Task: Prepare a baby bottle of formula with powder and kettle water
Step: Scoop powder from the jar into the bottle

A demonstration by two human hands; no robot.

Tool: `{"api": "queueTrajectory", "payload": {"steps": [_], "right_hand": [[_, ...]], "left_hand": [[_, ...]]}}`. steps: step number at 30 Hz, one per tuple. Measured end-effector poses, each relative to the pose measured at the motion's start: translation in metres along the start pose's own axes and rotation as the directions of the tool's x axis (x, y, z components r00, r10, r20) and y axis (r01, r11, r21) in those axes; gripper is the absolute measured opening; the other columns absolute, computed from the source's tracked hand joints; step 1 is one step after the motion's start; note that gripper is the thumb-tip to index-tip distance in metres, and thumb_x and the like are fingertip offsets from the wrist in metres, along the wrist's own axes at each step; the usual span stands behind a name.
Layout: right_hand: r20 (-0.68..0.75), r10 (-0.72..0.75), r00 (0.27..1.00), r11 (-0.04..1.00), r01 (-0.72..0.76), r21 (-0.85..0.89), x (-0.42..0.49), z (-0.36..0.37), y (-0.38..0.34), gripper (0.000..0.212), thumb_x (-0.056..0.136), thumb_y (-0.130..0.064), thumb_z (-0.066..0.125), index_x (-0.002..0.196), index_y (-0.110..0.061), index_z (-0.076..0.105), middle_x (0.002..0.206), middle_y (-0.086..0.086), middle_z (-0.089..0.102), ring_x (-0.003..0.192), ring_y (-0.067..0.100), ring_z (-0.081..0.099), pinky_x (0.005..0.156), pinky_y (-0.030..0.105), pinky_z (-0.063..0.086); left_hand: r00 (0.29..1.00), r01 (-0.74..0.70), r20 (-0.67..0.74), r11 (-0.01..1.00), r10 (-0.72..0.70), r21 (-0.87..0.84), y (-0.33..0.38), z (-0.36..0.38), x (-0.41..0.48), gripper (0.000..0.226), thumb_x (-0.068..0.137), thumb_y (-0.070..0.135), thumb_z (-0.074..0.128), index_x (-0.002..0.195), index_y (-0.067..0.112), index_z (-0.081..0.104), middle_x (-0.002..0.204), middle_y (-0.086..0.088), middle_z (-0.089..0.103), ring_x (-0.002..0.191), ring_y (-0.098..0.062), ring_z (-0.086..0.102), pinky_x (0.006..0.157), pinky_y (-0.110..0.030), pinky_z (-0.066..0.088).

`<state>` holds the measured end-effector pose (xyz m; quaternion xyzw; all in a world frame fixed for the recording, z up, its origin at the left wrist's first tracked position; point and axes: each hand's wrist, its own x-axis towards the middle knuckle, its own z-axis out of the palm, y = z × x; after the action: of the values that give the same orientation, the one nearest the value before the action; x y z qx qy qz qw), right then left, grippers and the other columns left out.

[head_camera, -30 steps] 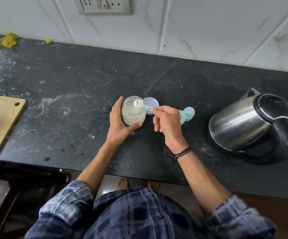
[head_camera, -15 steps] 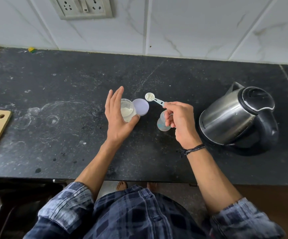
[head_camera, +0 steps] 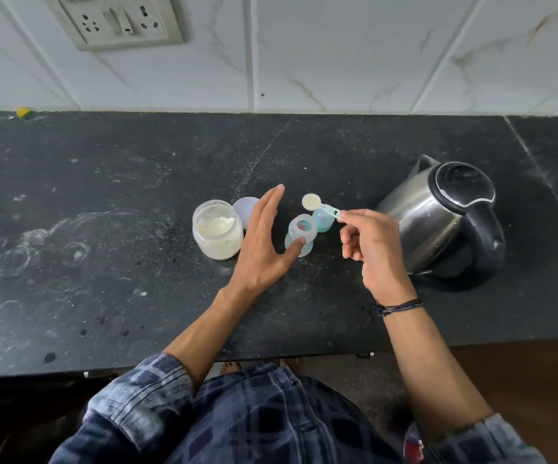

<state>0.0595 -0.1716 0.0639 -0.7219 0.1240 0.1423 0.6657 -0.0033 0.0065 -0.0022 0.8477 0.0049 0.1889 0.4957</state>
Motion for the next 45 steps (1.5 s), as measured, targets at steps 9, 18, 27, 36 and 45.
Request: {"api": "queueTrajectory", "payload": {"steps": [9, 18, 27, 36, 45], "right_hand": [[-0.003, -0.04, 0.999, 0.996, 0.04, -0.083, -0.004, -0.015, 0.016, 0.014, 0.099, -0.012, 0.068, 0.086, -0.008, 0.074, 0.054, 0.002, 0.061, 0.038, 0.013, 0.049, 0.037, 0.021, 0.032], [0.003, -0.111, 0.994, 0.979, 0.11, -0.173, 0.002, -0.015, 0.024, 0.016, 0.1, -0.014, 0.068, 0.086, -0.013, 0.075, 0.055, 0.001, 0.063, 0.04, 0.016, 0.05, 0.04, 0.021, 0.039], [0.025, -0.178, 0.984, 0.944, 0.178, -0.279, 0.007, -0.014, 0.027, 0.016, 0.098, -0.021, 0.066, 0.083, -0.019, 0.073, 0.057, 0.001, 0.066, 0.041, 0.014, 0.052, 0.049, 0.03, 0.044], [0.069, -0.374, 0.925, 0.745, 0.344, -0.572, 0.004, -0.011, 0.024, 0.014, 0.101, -0.025, 0.063, 0.089, -0.022, 0.07, 0.064, -0.005, 0.067, 0.059, 0.021, 0.064, 0.068, 0.044, 0.056], [0.164, -0.623, 0.765, 0.422, 0.505, -0.753, -0.007, -0.006, 0.021, 0.01, 0.102, -0.02, 0.065, 0.099, -0.012, 0.069, 0.072, 0.003, 0.071, 0.063, 0.032, 0.062, 0.058, 0.039, 0.045]], "left_hand": [[0.943, 0.32, 0.136, 0.939, -0.303, -0.128, -0.012, 0.03, -0.005, 0.107, 0.077, 0.044, 0.085, 0.162, 0.025, 0.022, 0.161, 0.008, 0.038, 0.148, -0.008, 0.036, 0.122, -0.035, 0.032], [0.902, 0.421, 0.145, 0.902, -0.406, -0.091, -0.021, 0.036, 0.002, 0.083, 0.084, 0.035, 0.085, 0.154, 0.024, 0.042, 0.15, 0.007, 0.055, 0.136, -0.012, 0.054, 0.115, -0.04, 0.045], [0.911, 0.406, 0.122, 0.909, -0.395, -0.091, -0.022, 0.037, 0.004, 0.066, 0.083, 0.032, 0.086, 0.142, 0.025, 0.055, 0.138, 0.009, 0.064, 0.125, -0.012, 0.06, 0.109, -0.036, 0.05], [0.914, 0.401, 0.106, 0.912, -0.391, -0.092, -0.021, 0.035, 0.005, 0.066, 0.081, 0.034, 0.087, 0.139, 0.028, 0.057, 0.136, 0.009, 0.063, 0.123, -0.013, 0.061, 0.106, -0.037, 0.053], [0.92, 0.387, 0.098, 0.917, -0.379, -0.094, -0.021, 0.035, 0.005, 0.063, 0.08, 0.04, 0.087, 0.136, 0.032, 0.059, 0.131, 0.01, 0.064, 0.119, -0.012, 0.062, 0.104, -0.037, 0.054]]}}
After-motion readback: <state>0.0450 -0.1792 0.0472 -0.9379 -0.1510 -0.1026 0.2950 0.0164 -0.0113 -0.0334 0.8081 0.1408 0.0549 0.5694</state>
